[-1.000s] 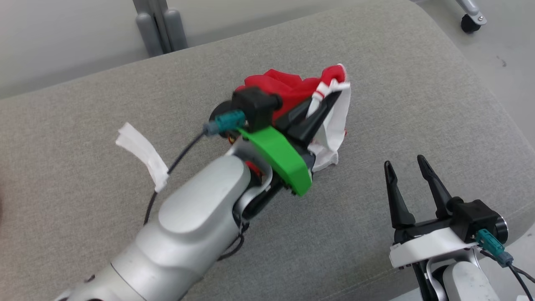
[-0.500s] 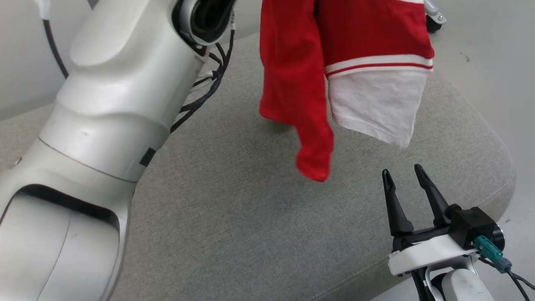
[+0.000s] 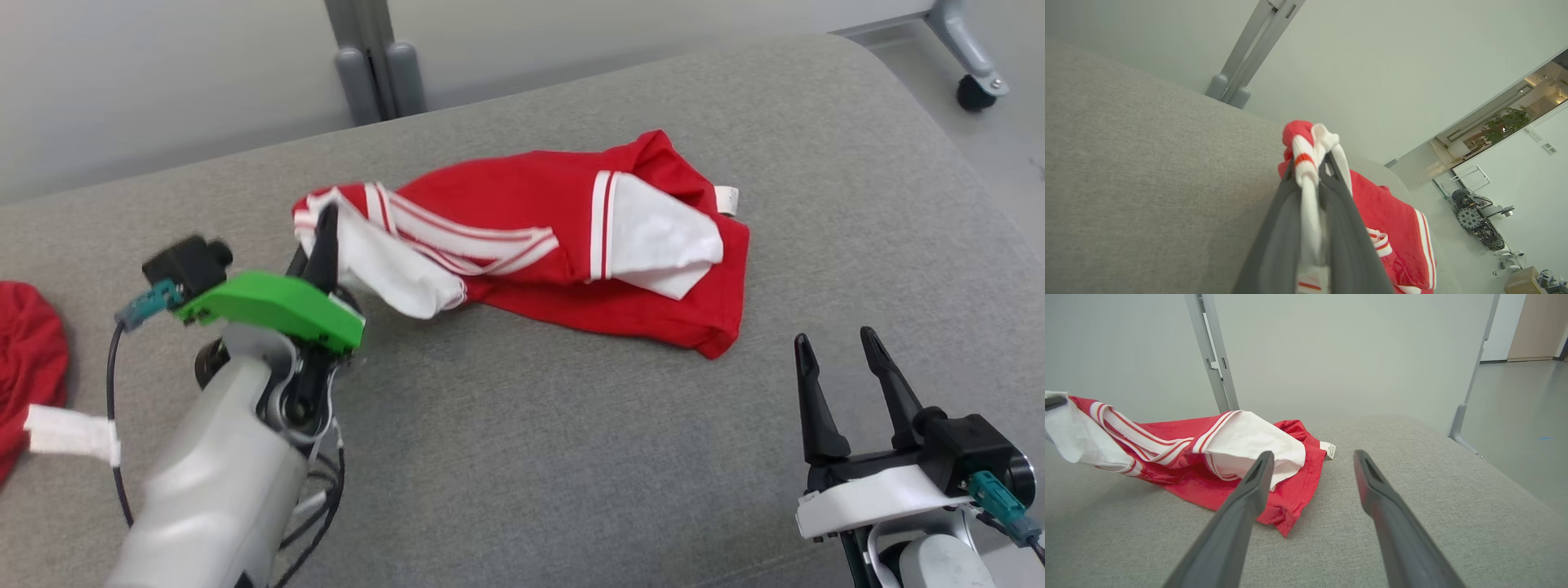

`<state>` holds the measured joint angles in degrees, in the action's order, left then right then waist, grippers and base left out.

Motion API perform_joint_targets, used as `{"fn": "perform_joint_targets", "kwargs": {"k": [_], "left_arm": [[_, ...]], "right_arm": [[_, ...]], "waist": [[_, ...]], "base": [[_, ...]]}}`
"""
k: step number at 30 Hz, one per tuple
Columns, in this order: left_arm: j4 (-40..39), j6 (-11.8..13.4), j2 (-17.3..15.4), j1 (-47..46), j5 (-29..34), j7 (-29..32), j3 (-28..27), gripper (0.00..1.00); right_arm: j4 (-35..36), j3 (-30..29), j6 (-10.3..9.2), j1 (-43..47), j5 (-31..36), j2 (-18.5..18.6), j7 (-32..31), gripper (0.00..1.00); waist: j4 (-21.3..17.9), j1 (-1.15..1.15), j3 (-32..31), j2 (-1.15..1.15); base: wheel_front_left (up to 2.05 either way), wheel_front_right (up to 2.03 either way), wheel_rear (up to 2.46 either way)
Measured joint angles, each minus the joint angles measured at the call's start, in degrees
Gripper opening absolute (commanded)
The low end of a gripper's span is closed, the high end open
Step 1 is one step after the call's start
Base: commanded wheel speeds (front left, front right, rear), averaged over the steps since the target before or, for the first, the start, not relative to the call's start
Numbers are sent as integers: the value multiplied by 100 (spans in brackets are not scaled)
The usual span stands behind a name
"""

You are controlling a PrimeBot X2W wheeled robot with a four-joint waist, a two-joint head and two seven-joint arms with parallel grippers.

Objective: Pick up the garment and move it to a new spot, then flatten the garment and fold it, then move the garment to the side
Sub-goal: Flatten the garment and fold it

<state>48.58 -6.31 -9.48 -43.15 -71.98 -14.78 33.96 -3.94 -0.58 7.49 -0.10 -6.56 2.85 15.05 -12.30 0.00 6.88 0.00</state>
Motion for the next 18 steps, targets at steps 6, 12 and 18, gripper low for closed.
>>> {"fn": "perform_joint_targets", "kwargs": {"k": [6, 12, 18], "left_arm": [[-649, -21, -292, 1508, 588, -26, -845, 0], [-1430, 131, -219, 2753, 2091, -25, -1182, 49], [-1922, 628, -165, 3614, 3248, -25, -1450, 100]], "right_arm": [[45, -3, 0, 9, 98, -2, 0, 100], [48, 16, 0, 88, 170, -1, 0, 100], [45, 29, 0, 186, 224, -2, 0, 100]], "waist": [[502, 0, -26, 0], [898, 0, -55, 0], [1163, 0, -134, 0]], "base": [[0, 0, 0], [0, 0, 0], [0, 0, 0]]}}
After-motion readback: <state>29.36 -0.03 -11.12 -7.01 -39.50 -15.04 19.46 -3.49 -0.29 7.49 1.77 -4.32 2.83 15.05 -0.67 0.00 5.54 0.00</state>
